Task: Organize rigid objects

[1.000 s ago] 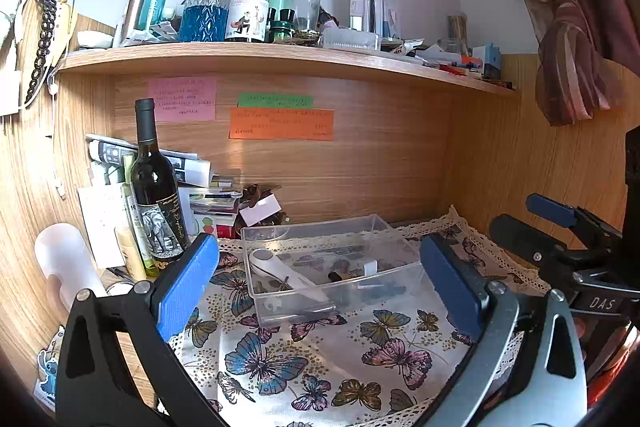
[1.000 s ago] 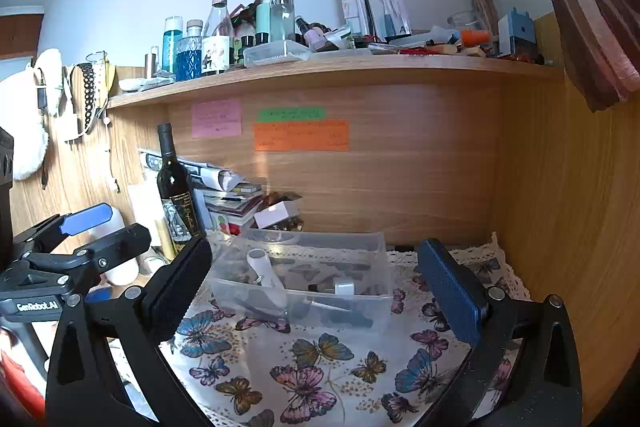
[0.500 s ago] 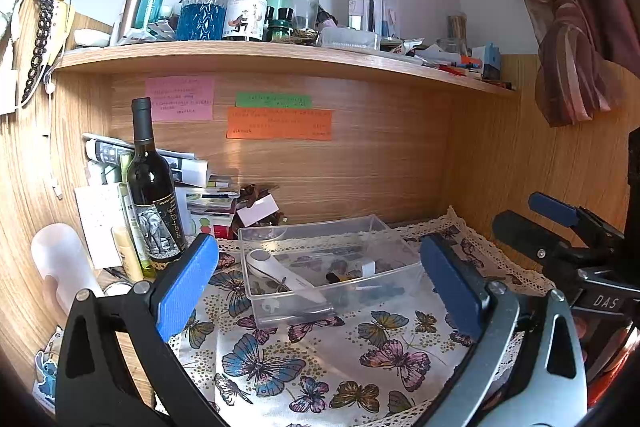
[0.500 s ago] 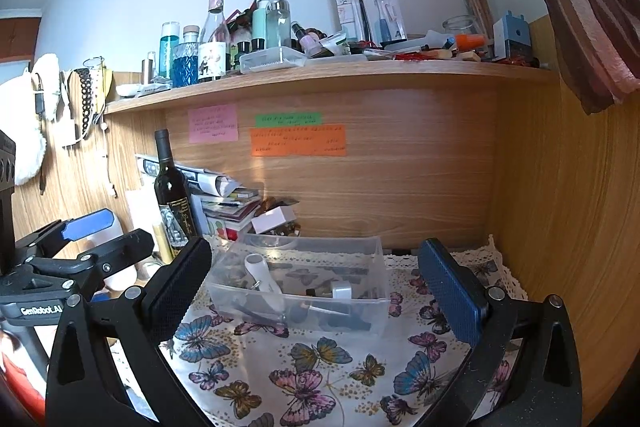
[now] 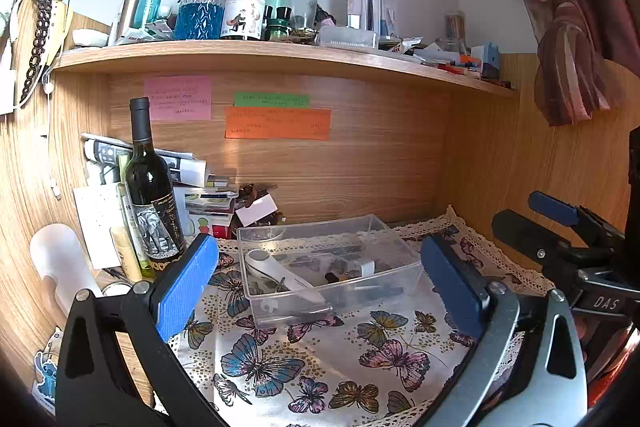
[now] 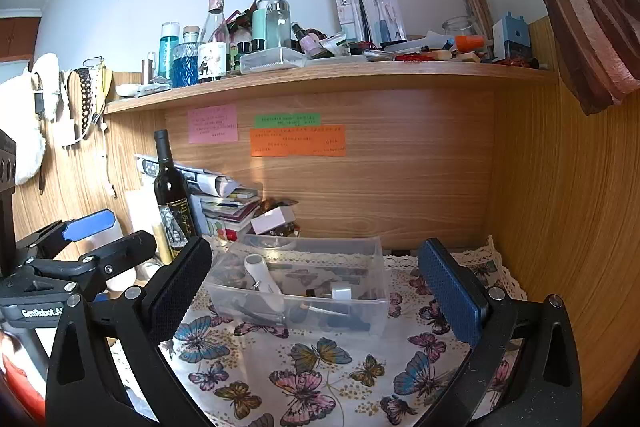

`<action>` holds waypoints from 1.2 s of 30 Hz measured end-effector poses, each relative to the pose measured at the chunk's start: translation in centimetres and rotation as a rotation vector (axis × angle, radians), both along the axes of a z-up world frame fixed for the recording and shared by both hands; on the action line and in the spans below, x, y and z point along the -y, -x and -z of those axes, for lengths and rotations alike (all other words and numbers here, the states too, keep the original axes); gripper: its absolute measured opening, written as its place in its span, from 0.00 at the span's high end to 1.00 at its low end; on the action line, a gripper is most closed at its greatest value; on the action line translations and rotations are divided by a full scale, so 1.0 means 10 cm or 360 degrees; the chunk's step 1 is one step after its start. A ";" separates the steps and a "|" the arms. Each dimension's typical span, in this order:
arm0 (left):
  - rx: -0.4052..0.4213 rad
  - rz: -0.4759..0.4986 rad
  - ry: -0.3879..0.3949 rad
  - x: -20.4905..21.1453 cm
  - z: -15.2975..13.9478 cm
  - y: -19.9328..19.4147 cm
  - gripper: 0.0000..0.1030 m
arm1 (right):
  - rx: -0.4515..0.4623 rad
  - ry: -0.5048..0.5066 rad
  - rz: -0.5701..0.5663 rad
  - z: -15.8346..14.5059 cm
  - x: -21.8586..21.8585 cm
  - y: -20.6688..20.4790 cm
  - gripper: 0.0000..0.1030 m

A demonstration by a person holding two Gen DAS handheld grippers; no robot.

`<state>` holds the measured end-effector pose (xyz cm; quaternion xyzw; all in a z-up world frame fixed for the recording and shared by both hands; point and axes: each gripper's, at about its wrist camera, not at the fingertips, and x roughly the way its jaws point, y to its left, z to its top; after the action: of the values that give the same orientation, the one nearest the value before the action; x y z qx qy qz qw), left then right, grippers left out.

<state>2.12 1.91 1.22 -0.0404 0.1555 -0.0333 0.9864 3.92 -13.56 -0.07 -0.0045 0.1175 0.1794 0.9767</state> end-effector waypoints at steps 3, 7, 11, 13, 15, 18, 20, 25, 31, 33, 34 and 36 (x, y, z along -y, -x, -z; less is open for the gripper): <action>0.0000 0.0000 0.0003 0.00 0.00 0.00 0.00 | -0.0003 -0.0002 -0.0001 0.00 0.01 -0.01 0.00; 0.0003 0.0002 0.0001 0.00 0.00 0.00 0.00 | -0.0003 -0.0003 0.0004 0.00 0.01 0.00 0.00; 0.0004 -0.0002 0.0001 0.02 0.00 0.00 0.00 | 0.0000 0.0000 0.0004 0.00 0.01 0.00 0.00; 0.0009 -0.0002 -0.0001 0.02 0.00 0.00 0.00 | 0.0003 0.0006 0.0004 0.00 0.01 0.00 0.00; 0.0009 0.0011 -0.0002 0.02 0.00 0.00 0.00 | 0.0008 0.0013 0.0003 0.01 0.01 0.00 0.00; 0.0012 0.0014 -0.0004 0.03 0.00 0.01 0.00 | 0.0012 0.0023 -0.0001 0.01 0.00 0.00 0.00; 0.0016 0.0001 0.0000 0.03 0.00 0.01 0.00 | 0.0015 0.0027 0.0002 0.01 0.00 0.00 0.00; -0.0014 0.0019 0.0030 0.00 0.01 -0.03 0.00 | 0.0016 0.0029 0.0005 0.02 0.00 0.00 0.00; -0.0017 0.0030 0.0006 0.02 0.04 -0.04 0.00 | -0.0006 0.0025 0.0006 0.04 0.00 -0.02 0.00; -0.0018 0.0038 0.0005 0.02 0.05 -0.04 0.00 | -0.0013 0.0024 0.0008 0.04 -0.01 -0.02 0.00; -0.0018 0.0039 0.0005 0.02 0.05 -0.04 0.00 | -0.0018 0.0024 0.0009 0.05 -0.01 -0.02 0.00; -0.0017 0.0042 0.0009 0.02 0.05 -0.05 0.00 | -0.0021 0.0023 0.0008 0.05 -0.01 -0.03 0.00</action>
<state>2.58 1.75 0.74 -0.0412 0.1614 -0.0465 0.9849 4.20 -13.43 -0.59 -0.0102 0.1252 0.1760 0.9763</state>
